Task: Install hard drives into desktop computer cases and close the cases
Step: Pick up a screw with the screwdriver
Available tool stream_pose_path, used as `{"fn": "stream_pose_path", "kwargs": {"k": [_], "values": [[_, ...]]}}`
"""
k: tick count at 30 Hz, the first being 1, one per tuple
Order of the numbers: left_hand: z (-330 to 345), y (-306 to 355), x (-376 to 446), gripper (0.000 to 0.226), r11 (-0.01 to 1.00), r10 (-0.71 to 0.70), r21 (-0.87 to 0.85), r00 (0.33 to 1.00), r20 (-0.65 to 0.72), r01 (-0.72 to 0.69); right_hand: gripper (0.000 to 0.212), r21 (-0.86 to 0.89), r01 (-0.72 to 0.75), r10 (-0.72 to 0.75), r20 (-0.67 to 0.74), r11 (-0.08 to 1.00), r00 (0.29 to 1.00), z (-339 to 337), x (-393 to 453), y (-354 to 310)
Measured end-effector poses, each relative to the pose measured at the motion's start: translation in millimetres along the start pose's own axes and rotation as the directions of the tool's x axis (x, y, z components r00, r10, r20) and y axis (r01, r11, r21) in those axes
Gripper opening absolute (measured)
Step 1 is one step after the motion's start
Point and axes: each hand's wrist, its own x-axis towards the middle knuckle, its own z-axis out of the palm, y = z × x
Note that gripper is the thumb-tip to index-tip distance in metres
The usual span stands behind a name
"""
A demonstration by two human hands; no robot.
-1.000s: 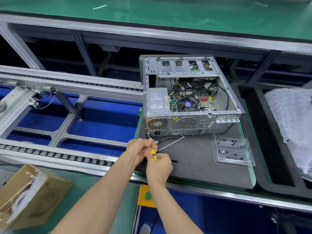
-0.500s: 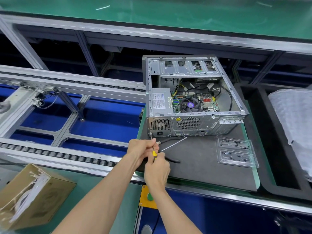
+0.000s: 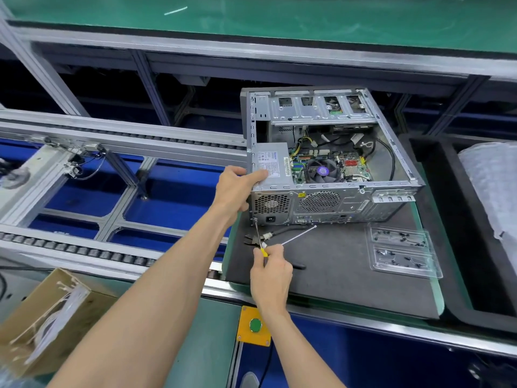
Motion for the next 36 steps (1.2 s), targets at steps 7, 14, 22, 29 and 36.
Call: {"fn": "stream_pose_path", "kwargs": {"k": [7,14,22,29,36], "values": [[0.8,-8.8,8.8,0.059,0.996,0.023,-0.083,1.0,0.008,-0.023,0.015,0.25,-0.215,0.211,0.043,0.944,0.976,3.0,5.6,2.0],[-0.2,-9.3,9.7,0.055,0.997,0.011,-0.079,1.0,0.015,-0.01,0.017,0.705,-0.501,0.443,0.289,0.501,0.849,2.8,5.4,-5.2],[0.4,-9.1,6.0,0.051,0.995,0.016,-0.098,1.0,0.015,-0.014,0.031,-0.26,0.087,-0.092,-0.004,0.962,0.996,1.9,-1.1,-0.7],[-0.3,-9.4,6.4,0.055,0.995,0.021,-0.094,1.0,0.015,-0.02,0.024,0.608,-0.541,0.415,0.35,0.581,0.84,2.5,5.5,-1.7],[-0.4,-9.2,4.3,0.053,0.995,0.013,-0.103,1.0,0.019,-0.011,0.016,0.018,0.038,-0.037,-0.051,0.999,0.998,4.9,3.5,5.1]]}}
